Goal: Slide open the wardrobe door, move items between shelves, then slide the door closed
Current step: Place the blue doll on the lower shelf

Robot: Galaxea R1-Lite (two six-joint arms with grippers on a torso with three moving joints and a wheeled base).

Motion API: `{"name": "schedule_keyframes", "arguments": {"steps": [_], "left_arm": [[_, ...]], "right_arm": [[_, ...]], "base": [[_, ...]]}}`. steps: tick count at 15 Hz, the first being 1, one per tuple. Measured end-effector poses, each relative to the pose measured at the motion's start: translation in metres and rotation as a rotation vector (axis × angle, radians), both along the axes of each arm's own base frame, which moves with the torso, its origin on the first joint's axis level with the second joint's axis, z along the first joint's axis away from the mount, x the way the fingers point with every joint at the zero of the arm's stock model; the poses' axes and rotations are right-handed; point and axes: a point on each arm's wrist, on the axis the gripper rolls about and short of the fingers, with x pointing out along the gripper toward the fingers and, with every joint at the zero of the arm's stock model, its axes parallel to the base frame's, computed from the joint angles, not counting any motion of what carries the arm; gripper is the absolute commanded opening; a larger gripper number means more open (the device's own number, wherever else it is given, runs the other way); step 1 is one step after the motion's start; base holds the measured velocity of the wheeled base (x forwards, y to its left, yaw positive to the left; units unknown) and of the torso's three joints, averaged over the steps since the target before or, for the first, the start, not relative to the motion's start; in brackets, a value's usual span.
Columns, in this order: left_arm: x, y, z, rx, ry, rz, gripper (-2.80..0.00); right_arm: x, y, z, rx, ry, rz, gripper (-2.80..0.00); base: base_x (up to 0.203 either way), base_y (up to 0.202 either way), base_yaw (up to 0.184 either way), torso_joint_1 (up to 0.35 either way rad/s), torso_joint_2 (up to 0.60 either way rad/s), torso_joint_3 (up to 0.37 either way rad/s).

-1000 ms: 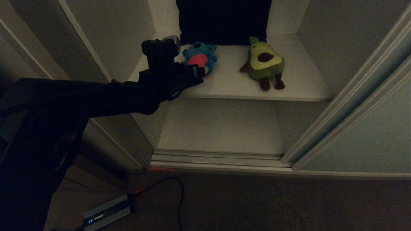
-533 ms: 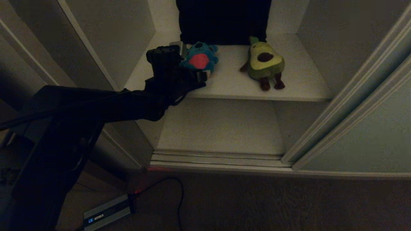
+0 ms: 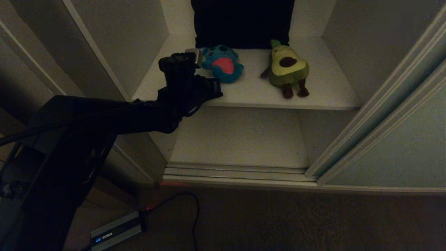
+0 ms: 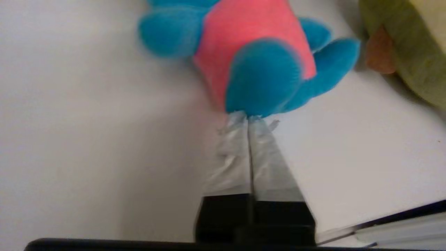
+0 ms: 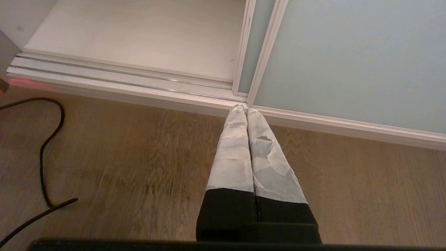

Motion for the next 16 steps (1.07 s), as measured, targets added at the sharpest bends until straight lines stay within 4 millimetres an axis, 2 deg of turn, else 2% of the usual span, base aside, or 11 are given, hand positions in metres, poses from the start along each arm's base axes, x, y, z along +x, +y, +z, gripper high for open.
{"name": "schedule_keyframes", "arguments": {"steps": [7,13,14,16], "left_arm": [[-0.018,0.004,0.030,-0.027,-0.036,0.005,-2.80],[-0.043,0.002,0.057,-0.044,-0.026,0.095,-2.80],[-0.045,0.001,0.060,-0.044,-0.030,0.093,0.00],[-0.049,-0.001,0.062,-0.001,-0.028,0.099,0.00]], "right_arm": [[0.000,0.000,0.000,0.000,0.000,0.000,-2.80],[0.000,0.000,0.000,0.000,0.000,0.000,-2.80],[0.000,0.000,0.000,0.000,0.000,-0.001,-2.80],[0.000,0.000,0.000,0.000,0.000,0.000,-2.80]], "base": [[0.000,0.000,0.000,0.000,0.00,0.000],[0.000,0.000,0.000,0.000,0.00,0.000],[0.000,0.000,0.000,0.000,0.00,0.000],[0.000,0.000,0.000,0.000,0.00,0.000]]}}
